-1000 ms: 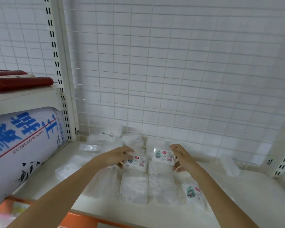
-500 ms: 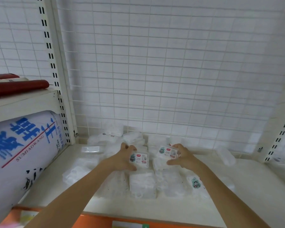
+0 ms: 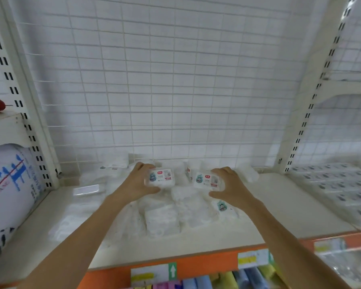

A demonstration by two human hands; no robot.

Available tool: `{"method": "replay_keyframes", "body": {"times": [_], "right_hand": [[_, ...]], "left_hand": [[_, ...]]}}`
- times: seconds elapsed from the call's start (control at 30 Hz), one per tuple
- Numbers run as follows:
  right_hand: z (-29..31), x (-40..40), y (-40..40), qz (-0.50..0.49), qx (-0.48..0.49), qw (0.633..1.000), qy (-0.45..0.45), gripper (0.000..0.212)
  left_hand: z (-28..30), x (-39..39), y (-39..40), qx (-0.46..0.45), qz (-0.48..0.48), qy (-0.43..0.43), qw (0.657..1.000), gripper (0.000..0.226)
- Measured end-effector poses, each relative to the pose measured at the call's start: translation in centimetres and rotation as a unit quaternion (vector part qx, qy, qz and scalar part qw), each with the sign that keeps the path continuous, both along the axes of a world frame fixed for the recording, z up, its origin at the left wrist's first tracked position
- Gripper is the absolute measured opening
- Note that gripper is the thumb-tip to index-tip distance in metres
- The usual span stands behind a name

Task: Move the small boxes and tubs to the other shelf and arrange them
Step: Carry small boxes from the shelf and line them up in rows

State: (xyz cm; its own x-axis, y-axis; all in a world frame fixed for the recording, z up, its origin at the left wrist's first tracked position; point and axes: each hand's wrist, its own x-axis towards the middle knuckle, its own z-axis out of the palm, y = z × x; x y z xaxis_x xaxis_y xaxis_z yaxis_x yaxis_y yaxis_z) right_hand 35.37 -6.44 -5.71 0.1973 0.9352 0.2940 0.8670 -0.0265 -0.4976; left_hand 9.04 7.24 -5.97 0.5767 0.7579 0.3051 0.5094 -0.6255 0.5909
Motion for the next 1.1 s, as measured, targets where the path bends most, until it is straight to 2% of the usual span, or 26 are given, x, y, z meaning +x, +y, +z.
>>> {"method": "replay_keyframes", "body": {"times": [0.33,0.6,0.8,0.97,1.1], "right_hand": [[0.2,6.1,-9.3,-0.056,0.043,0.997,0.038,0.067],[-0.5,15.1,-24.8,-0.183,0.069,0.98,0.045,0.067],[-3.4,20.6,-36.6,-0.28,0.052,0.955,0.082,0.069],[-5.7,24.2,-44.6,-0.351,0.058,0.927,0.117,0.068],[-7.2,26.8,-48.8,-0.379,0.069,0.911,0.145,0.069]], "left_hand": [[1.5,6.3,-4.8,0.098,-0.088,-0.017,0.991,0.067],[-0.5,17.5,-14.3,0.042,-0.18,-0.084,0.979,0.065],[-3.3,27.3,-22.1,0.013,-0.224,-0.095,0.97,0.078],[-5.1,34.9,-27.6,-0.02,-0.245,-0.09,0.965,0.063],[-5.6,40.4,-30.5,-0.037,-0.275,-0.077,0.958,0.062]]}}
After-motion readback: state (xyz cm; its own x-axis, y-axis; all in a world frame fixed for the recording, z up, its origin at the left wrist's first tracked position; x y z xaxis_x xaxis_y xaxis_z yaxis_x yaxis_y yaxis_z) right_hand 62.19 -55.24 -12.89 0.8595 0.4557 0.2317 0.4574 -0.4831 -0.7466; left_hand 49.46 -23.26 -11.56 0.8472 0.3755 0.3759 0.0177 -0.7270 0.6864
